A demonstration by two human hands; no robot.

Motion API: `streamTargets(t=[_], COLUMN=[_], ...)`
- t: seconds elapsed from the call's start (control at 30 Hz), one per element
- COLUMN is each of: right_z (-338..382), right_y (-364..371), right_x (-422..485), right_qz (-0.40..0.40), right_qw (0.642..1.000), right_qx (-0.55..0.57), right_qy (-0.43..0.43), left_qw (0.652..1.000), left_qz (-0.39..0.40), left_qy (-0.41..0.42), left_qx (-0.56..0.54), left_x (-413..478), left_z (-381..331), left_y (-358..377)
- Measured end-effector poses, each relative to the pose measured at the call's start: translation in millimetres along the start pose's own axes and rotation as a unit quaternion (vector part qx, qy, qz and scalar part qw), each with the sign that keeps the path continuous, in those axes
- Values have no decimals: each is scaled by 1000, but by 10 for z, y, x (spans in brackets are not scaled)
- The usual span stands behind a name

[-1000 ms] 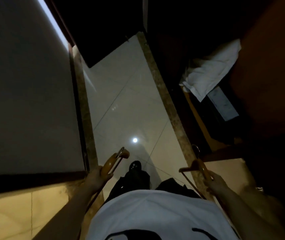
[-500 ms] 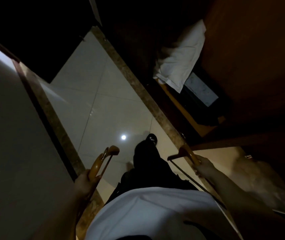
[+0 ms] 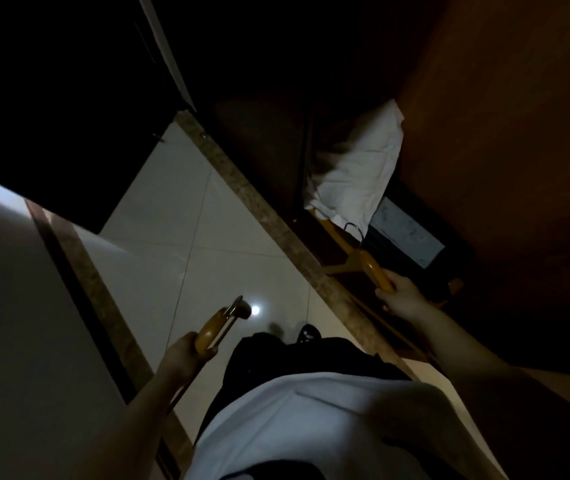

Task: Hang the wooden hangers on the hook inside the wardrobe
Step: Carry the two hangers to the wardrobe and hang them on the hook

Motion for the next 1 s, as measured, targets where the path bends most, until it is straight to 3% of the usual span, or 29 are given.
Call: streamTargets(t=[0.2, 0.33, 0.47, 0.53, 0.63, 0.7, 0.83, 1.0], right_z=[0, 78, 409, 529, 602, 680, 793, 1075], right_y=[-226, -444, -724, -864, -957, -1080, -1440, -1917], right_x=[182, 173, -36, -140, -176, -218, -388, -735], right_qz=[-47, -171, -370, -417, -455, -438, -482, -517], right_qw=[998, 984, 914, 893, 884, 892, 867, 848], right_qx=[2, -44, -159, -147, -64, 20, 55, 70], right_qy=[29, 37, 35, 81, 83, 114, 116, 90], left_qw=[998, 989, 963, 943, 912, 886, 840, 821], left_qz=[19, 57, 95, 120, 139, 142, 152, 162], left_qy=[64, 139, 247, 304, 382, 435, 513, 546], left_qx=[-11, 18, 48, 58, 59, 79, 86, 34], left_x=[648, 1031, 1245, 1321, 1330, 1219, 937, 502], left_z=[-976, -1750, -2512, -2908, -3518, -3897, -4467, -5006], left_y=[-344, -562, -780, -921, -1180, -1303, -1464, -1599])
Point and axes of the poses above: each hand's wrist, its own x-axis towards the middle knuckle, its own y-axis out of the palm, z = x × y, the point moved 6 cm from there along x, towards the middle knuckle, and after that the axes turned 5 degrees about -x, right-handed, at the moved point
